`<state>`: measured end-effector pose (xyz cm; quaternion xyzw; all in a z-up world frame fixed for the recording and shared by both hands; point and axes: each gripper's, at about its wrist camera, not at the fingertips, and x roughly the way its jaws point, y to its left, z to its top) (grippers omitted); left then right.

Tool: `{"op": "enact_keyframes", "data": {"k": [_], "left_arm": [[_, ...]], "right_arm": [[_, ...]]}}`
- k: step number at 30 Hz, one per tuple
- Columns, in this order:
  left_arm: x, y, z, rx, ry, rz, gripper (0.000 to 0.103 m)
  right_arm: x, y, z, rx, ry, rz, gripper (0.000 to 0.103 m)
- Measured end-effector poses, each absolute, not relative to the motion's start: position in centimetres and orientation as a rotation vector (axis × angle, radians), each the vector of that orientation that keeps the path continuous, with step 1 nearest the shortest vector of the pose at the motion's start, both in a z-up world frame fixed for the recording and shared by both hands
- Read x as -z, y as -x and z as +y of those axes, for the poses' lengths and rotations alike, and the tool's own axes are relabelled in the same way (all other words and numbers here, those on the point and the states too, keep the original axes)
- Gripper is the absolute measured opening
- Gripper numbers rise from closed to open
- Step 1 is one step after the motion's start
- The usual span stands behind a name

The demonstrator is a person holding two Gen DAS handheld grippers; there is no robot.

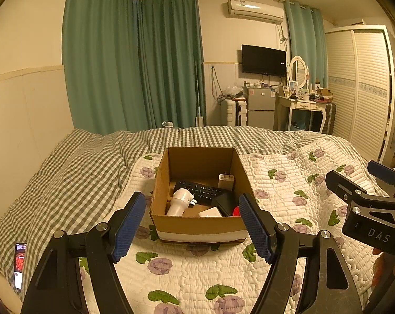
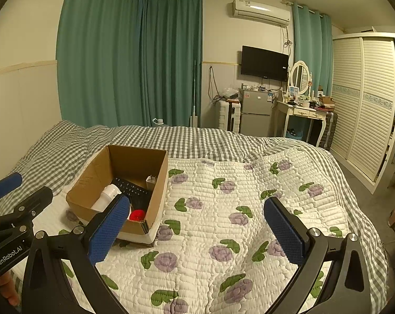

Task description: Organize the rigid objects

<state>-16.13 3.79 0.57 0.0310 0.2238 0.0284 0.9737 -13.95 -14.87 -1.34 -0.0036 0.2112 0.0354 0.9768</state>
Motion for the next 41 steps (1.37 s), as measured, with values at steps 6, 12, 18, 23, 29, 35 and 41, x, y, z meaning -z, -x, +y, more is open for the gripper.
{"op": "enact_keyframes", "data": {"k": [6, 12, 18, 23, 29, 35, 41], "left_arm": [[-0.51, 16.12, 3.91, -0.056, -0.059, 0.453, 0.077], [-0.45, 16.15, 3.94, -0.056, -0.059, 0.454, 0.077], [-0.52, 16.17, 3.89, -0.057, -0.059, 0.454, 0.077], [-0.41, 16.29, 3.81, -0.058, -0.055, 0.457, 0.077], [-0.32, 16.42, 3.76, -0.061, -0.056, 0.459, 0.077], [-0.26, 16.34, 3.83, -0.062, -0.052, 0.469, 0.077], [-0.14, 16.28, 3.83, -0.056, -0.050, 0.480, 0.077]], "right_arm": [[1.37, 13.95, -14.80, -0.071, 0.007, 0.425, 0.103], [1.52, 14.02, -14.82, -0.073, 0.008, 0.426, 0.103], [1.55, 14.05, -14.82, -0.074, 0.008, 0.428, 0.103], [1.63, 14.13, -14.82, -0.077, 0.010, 0.429, 0.103], [1.80, 14.14, -14.74, -0.079, 0.011, 0.436, 0.103], [1.83, 14.04, -14.64, -0.081, 0.011, 0.442, 0.103], [1.87, 14.00, -14.55, -0.082, 0.010, 0.443, 0.103]]}}
